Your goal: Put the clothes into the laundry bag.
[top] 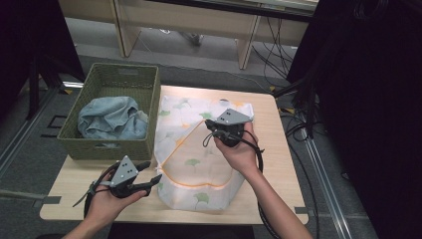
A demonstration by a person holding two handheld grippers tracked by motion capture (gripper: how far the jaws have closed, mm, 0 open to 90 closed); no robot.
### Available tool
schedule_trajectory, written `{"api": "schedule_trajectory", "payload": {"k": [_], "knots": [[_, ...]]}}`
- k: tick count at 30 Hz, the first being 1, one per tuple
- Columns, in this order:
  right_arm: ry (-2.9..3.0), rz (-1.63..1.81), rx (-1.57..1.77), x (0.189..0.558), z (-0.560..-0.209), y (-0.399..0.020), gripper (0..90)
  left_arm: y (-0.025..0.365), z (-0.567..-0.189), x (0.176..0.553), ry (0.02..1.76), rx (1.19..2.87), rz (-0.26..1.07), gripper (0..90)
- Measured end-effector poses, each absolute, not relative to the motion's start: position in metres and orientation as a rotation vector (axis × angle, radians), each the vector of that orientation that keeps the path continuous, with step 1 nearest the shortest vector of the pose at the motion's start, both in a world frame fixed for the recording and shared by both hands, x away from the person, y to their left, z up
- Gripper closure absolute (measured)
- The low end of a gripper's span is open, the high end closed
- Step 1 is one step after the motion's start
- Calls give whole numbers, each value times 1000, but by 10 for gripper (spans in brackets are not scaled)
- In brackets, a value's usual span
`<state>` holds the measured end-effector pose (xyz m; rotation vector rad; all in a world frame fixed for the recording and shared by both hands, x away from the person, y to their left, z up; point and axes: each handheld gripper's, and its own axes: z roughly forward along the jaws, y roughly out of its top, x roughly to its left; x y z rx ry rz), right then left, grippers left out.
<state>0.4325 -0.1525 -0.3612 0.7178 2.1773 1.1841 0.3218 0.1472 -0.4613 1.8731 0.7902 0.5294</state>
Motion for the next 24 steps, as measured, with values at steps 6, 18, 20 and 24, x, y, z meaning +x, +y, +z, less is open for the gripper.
{"api": "schedule_trajectory", "payload": {"k": [6,18,20,24], "knots": [[2154,1193,712,432,-357,-154,900,148,-456,321,786,1859,523,382],[2159,1194,708,430,-356,-153,900,183,-401,346,887,1852,672,208],[2164,1191,708,430,-356,-153,900,194,-394,362,918,1876,735,181],[2168,1189,707,430,-356,-153,900,209,-385,395,992,1934,759,151]]}}
